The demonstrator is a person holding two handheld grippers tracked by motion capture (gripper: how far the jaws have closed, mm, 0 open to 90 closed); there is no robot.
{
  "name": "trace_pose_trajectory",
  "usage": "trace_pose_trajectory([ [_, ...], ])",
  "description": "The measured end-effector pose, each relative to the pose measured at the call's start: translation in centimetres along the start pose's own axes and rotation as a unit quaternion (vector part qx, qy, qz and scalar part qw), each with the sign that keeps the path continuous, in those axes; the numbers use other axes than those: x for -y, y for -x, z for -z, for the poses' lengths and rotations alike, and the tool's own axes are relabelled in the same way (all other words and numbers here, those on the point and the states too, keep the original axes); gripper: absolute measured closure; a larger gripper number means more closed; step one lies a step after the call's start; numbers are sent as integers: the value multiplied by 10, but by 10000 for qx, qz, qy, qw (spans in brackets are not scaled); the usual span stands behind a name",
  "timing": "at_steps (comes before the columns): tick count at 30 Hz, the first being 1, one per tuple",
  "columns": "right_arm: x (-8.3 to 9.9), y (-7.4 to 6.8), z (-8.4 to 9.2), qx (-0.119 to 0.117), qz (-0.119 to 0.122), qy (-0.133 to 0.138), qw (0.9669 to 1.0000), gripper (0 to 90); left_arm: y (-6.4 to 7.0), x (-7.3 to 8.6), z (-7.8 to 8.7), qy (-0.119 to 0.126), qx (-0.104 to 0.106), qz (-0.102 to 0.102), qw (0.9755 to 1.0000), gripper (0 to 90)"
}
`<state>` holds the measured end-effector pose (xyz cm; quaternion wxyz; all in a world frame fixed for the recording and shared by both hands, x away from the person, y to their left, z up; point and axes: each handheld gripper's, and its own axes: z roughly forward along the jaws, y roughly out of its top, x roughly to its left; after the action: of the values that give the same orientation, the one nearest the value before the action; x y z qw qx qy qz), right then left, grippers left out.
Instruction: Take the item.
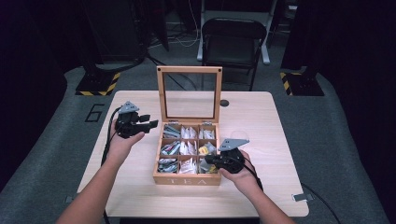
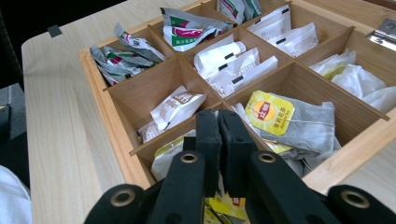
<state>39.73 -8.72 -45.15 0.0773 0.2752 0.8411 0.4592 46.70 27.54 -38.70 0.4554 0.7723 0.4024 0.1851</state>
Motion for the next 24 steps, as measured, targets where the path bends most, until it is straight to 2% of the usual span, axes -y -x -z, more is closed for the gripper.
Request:
trace_pose_trajectory([
  [2, -1, -1, -1, -48, 2, -25, 10000, 877, 0, 0, 0, -4, 0, -5, 10000, 509],
  [8, -10, -3, 3, 3, 183, -73, 9998, 880, -1, 0, 1, -9, -4, -4, 10000, 509],
  [20, -38, 2, 28, 47, 189, 88, 9998, 879, -3, 0, 3, 18, -19, 21, 10000, 510],
  [24, -51, 1, 39, 71, 331, 193, 9992, 878, -4, 0, 4, 15, -25, 28, 10000, 510],
])
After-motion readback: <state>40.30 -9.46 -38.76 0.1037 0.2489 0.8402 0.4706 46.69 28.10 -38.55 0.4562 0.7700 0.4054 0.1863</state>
